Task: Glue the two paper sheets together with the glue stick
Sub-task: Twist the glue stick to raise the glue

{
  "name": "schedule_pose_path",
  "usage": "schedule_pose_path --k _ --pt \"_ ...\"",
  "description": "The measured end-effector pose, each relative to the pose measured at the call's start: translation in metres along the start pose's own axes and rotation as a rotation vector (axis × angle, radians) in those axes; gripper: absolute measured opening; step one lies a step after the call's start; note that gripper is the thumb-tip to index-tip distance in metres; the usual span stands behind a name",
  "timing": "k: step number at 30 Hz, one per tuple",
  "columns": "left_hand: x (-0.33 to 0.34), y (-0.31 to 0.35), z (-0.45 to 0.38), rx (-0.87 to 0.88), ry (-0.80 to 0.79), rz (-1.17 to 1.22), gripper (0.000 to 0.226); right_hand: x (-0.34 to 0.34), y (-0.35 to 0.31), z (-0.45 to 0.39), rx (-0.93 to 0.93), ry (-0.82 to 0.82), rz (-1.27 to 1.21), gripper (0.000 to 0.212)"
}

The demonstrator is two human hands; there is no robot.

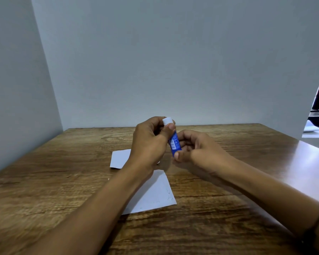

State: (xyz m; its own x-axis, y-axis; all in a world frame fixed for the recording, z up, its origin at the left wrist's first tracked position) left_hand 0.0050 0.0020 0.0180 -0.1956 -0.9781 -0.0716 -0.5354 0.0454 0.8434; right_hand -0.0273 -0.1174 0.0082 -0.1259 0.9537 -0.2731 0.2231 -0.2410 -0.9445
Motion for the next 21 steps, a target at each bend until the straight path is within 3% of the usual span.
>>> schedule_pose_path --k 5,12,17,21 --pt "0.0002 0.0004 0.0011 0.009 -0.012 -0.003 0.019 -0.001 -0.0004 0.0026 -0.007 -0.053 -0.117 0.028" --pt "0.001 0.0006 0.0013 0.0 -0.009 0.005 0.018 0.0024 -0.0006 0.0028 -0.015 -0.012 0.104 0.03" --pt "-0.0008 0.0013 -0.0005 0.022 -0.001 0.0 0.019 -0.0021 0.001 -0.0024 -0.022 0.015 -0.122 0.035" --pt "-0.0024 0.0 0.0006 0.012 -0.004 -0.006 0.017 0.0 0.0045 0.0005 -0.027 -0.031 0.041 0.03"
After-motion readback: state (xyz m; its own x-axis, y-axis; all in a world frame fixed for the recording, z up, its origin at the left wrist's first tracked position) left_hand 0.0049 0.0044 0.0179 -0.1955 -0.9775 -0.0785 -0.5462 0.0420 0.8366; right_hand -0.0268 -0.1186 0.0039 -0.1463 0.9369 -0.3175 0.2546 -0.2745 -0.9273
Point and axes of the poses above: each hand's wrist, its own z-axis away from the middle knuckle, its own x-axis out of the palm, y = z × x, the point moved 1 cm from there along -z, towards the middle knuckle, and after that the axes turned 7 degrees about -y, right-handed, at the moved point
